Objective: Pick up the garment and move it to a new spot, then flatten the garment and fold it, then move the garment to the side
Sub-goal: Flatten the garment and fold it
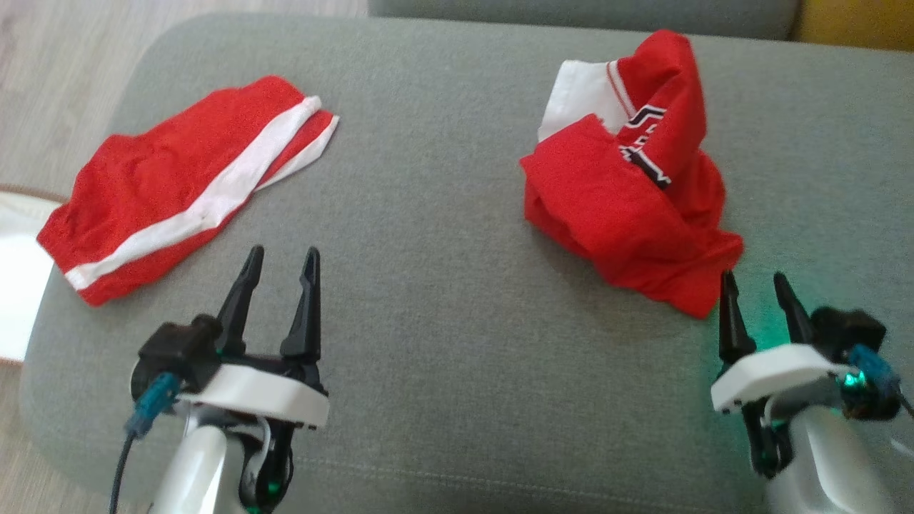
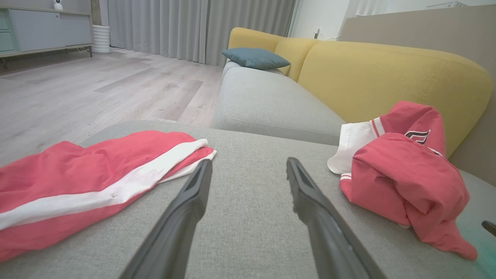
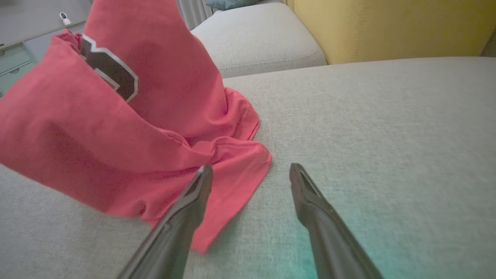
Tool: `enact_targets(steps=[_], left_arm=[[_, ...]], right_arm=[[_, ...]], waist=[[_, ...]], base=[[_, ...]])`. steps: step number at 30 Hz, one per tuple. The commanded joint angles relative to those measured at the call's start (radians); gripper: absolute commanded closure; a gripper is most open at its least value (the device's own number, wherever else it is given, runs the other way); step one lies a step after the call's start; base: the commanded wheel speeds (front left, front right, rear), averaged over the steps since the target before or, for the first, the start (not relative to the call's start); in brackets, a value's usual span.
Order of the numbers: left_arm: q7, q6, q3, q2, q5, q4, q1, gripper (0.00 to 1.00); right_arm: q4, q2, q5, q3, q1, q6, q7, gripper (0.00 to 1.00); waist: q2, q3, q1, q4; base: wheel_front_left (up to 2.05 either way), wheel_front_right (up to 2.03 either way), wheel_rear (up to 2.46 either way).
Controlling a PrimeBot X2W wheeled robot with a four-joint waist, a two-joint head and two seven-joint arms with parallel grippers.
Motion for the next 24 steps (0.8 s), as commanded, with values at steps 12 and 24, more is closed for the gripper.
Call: enact_targets(steps=[12,24], left_arm=[[-0.009,-0.027,0.035,-0.006,-0.001,-0.016,-0.102,0.00],[-0.009,-0.019,0.037,-0.007,-0.020,0.001,-0.102,0.00]], right_arm=[[0.175,-0.006,-0.208,-0.101,-0.204,0.004,-0.001,0.00],[0.231,-0.006,-0.289,-0.110,-0.245,0.004,-0.055,1.00]], waist=[[0.0000,0.092,0.0000,0.063],[0.0000,0.052,0.0000,0.036]], base=[[0.00,0.00,0.00],[0.00,0.00,0.00]])
